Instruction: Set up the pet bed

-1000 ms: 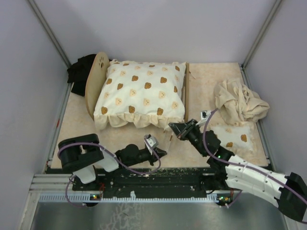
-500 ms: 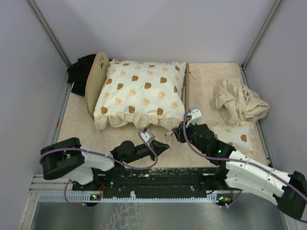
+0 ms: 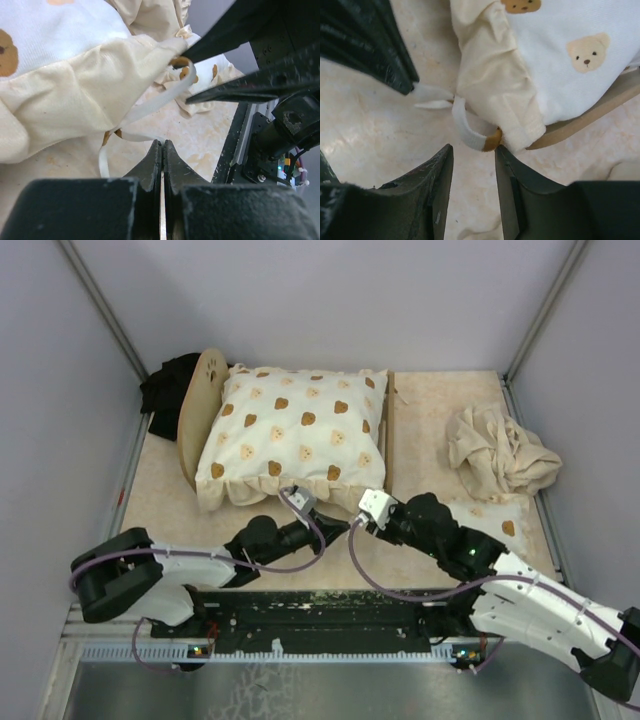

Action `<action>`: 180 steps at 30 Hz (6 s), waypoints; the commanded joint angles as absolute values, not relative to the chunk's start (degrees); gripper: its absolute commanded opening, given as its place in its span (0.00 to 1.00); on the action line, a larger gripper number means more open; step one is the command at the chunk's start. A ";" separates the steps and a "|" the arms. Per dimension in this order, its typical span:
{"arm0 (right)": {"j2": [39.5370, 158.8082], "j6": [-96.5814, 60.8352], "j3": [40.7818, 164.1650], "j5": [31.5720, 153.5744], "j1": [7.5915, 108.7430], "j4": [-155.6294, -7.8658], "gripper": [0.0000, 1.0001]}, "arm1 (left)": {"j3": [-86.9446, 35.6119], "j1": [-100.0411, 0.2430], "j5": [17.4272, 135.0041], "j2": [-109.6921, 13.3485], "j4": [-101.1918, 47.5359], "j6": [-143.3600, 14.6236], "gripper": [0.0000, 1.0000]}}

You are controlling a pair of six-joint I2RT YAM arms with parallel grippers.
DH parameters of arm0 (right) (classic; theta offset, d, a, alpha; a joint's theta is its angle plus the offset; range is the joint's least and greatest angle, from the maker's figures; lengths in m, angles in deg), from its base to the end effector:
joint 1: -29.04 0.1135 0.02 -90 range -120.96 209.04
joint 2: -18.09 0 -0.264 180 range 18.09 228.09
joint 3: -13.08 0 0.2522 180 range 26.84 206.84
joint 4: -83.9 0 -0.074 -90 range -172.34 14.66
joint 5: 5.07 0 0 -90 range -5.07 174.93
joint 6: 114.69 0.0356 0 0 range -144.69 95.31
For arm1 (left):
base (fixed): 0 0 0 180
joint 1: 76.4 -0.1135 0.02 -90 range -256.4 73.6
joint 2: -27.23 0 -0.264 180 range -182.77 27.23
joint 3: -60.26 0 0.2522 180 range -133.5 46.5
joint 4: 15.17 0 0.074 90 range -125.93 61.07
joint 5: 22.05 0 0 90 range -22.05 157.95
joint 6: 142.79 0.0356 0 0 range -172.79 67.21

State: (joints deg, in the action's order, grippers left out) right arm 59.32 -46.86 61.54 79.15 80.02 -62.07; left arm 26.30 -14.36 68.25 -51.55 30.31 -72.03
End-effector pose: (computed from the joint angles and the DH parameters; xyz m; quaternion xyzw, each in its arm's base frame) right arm 0.1094 0.1293 0.2699 -0.4857 0.6989 0.0886 0.5176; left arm 0.1204 -0.2272 0.1959 0.2582 0.6539 -0.4646 0.5384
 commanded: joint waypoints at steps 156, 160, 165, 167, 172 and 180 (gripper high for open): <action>55.64 -25.80 27.28 68.32 76.05 -122.67 0.00 | 28.17 -24.11 89.99 -48.93 18.07 -80.25 0.09; 56.34 -26.53 29.38 73.91 72.93 -120.37 0.00 | 22.67 -24.17 88.81 -49.19 13.06 -76.95 0.21; 56.02 -24.32 32.24 72.60 72.82 -113.01 0.00 | 14.25 -24.07 88.05 -51.08 8.40 -73.30 0.36; 55.71 -21.66 33.39 71.90 72.81 -109.01 0.00 | 11.87 -23.85 88.06 -52.40 7.57 -72.62 0.40; 54.35 -16.46 36.26 68.07 72.82 -100.11 0.00 | 7.83 -21.80 85.68 -56.39 7.29 -71.23 0.45; 57.88 -12.46 41.29 67.32 72.82 -91.44 0.00 | 2.77 -19.80 79.64 -64.08 7.01 -70.56 0.47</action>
